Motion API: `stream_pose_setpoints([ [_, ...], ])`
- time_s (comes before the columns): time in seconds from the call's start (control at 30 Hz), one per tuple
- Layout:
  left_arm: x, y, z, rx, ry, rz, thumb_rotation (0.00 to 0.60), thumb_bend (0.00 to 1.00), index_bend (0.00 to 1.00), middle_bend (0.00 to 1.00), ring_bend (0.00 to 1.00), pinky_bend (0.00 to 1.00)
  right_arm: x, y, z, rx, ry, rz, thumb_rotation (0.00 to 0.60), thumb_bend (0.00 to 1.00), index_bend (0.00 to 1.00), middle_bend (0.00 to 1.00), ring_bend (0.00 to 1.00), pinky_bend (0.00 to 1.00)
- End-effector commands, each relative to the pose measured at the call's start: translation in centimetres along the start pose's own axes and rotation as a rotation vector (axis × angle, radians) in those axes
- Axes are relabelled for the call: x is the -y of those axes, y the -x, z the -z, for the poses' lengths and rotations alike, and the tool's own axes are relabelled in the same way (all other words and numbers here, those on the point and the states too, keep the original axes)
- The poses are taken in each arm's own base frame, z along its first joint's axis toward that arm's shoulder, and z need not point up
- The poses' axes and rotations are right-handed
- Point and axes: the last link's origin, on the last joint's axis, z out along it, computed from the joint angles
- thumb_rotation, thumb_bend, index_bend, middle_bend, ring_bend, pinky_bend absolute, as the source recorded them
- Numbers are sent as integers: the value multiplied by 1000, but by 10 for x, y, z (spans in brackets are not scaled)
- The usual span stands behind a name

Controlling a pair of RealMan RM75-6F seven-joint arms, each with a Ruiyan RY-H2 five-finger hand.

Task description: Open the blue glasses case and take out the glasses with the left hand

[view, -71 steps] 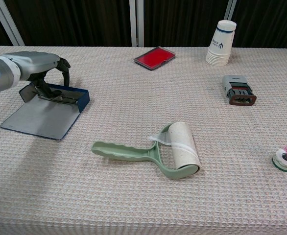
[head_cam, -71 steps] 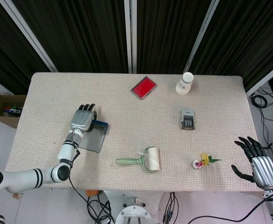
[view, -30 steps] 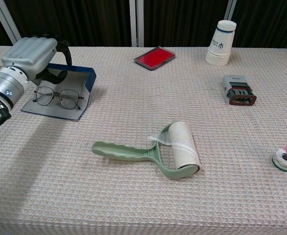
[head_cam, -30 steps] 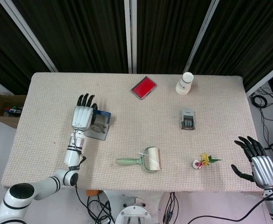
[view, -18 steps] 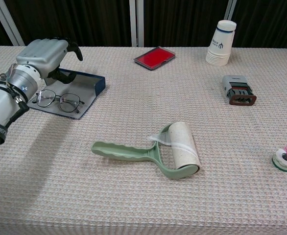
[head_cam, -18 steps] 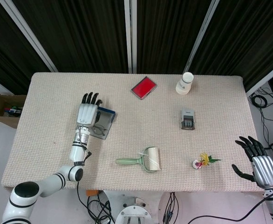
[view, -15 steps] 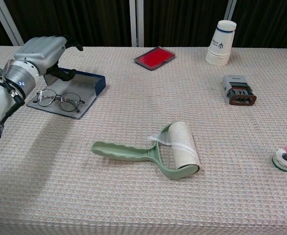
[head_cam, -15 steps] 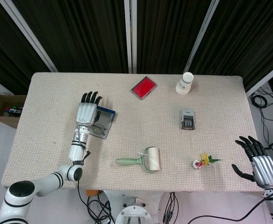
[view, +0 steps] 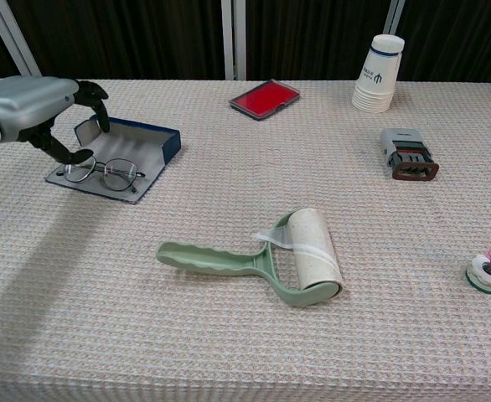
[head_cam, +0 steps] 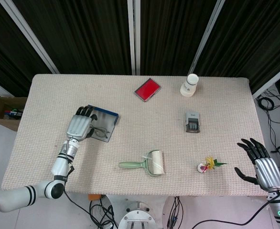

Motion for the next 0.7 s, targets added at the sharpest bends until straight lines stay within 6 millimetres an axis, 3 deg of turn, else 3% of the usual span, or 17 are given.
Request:
stream_pose_setpoints([
  [0.03, -1, 12, 4, 46, -12, -6, 600, 341, 401, 85, 59, 105, 0, -1, 0, -3, 0, 2, 600, 200, 179, 128, 0, 107],
  [0.47, -5, 24, -9, 56, -47, 0, 600, 350, 436, 90, 60, 106, -1, -2, 3, -4, 9, 2, 600, 199, 180, 128, 0, 107],
  [0.7, -4, 26, -9, 67, -60, 21, 600, 415, 493, 99, 60, 106, -2, -2, 2, -4, 12, 2, 600, 199, 179, 128, 0, 107],
])
